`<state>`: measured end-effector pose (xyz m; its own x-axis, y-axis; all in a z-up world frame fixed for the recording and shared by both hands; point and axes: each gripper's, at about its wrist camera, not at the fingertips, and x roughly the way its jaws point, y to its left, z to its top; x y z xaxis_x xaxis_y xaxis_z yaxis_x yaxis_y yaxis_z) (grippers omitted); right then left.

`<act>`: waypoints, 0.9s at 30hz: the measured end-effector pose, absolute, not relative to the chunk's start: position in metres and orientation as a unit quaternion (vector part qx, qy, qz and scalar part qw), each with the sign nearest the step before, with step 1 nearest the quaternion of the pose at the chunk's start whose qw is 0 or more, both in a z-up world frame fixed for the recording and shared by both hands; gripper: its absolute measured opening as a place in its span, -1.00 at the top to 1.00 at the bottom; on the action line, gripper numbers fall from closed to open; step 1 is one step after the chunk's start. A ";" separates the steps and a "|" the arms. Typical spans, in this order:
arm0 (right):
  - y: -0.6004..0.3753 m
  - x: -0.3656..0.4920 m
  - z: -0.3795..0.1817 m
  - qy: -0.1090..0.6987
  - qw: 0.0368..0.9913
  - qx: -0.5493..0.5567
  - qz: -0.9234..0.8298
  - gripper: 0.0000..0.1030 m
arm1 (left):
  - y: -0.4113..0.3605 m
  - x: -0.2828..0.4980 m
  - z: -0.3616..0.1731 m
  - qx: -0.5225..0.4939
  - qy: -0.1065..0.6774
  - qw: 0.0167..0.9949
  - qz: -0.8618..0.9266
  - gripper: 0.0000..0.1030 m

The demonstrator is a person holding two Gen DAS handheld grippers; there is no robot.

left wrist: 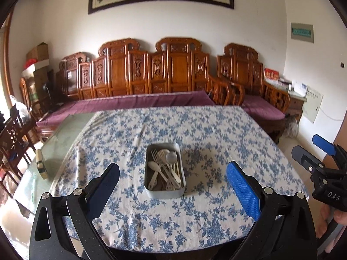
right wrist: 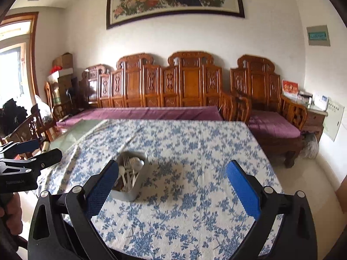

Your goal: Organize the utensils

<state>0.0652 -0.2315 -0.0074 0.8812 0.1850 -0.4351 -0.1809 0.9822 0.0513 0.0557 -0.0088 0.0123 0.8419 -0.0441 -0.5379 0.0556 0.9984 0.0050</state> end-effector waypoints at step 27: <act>-0.228 0.020 0.050 0.157 0.983 0.005 0.097 -0.95 | -0.012 0.013 0.061 0.011 0.214 0.977 -0.020 -0.85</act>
